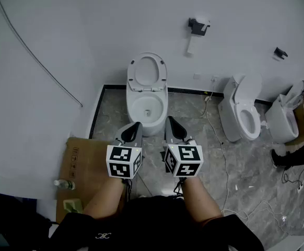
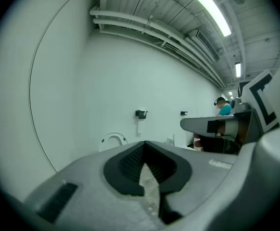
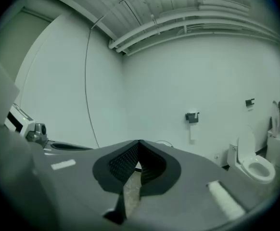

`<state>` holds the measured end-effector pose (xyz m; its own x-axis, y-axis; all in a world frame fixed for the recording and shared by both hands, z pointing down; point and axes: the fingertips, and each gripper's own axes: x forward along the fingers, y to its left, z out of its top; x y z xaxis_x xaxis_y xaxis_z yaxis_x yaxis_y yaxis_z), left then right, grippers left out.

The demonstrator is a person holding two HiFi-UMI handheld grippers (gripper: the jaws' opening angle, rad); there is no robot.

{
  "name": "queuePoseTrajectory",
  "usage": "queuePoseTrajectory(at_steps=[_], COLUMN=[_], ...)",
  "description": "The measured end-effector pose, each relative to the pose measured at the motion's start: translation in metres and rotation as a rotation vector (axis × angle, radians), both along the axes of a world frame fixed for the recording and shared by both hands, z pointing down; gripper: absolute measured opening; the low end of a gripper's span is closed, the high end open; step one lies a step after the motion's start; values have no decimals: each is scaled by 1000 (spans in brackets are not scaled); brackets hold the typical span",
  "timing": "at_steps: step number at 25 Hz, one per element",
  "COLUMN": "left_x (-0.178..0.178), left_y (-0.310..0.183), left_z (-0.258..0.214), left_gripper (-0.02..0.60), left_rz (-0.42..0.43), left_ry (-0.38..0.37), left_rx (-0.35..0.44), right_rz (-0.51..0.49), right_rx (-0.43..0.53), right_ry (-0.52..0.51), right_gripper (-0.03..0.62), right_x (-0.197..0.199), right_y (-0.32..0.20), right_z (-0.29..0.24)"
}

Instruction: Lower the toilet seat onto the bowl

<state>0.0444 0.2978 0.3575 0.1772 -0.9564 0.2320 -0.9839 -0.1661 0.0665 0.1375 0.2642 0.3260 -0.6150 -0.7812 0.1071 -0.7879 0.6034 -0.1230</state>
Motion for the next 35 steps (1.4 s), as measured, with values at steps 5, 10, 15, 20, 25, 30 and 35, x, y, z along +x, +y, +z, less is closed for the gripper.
queuePoseTrajectory(at_steps=[5,10,15,20,25,30,35], left_x=[-14,-23,-29,-38,-50,-58,-73], left_y=[2,1,7,8,14,15,11], left_z=[3,5,10,12,13,17,20], left_gripper=[8,8,8,8,8,8,8], left_rz=[12,15,22,24,16,8,-19], left_ry=[-2,-1,4,6,9,0,-3], left_rx=[0,-3,-2,1,-5,-12,-16], right_rz=[6,9,21,29,42,23,7], right_rx=[0,-2,-18,-13,-22,-39,-30], right_ry=[5,12,-17,-25,-13,-24,-14], right_gripper=[6,6,8,8,8,8,8], right_x=[-17,-25,-30,-36,-45,-55,-66], right_y=[3,4,9,11,16,15,8], right_z=[4,6,11,9,10,12,15])
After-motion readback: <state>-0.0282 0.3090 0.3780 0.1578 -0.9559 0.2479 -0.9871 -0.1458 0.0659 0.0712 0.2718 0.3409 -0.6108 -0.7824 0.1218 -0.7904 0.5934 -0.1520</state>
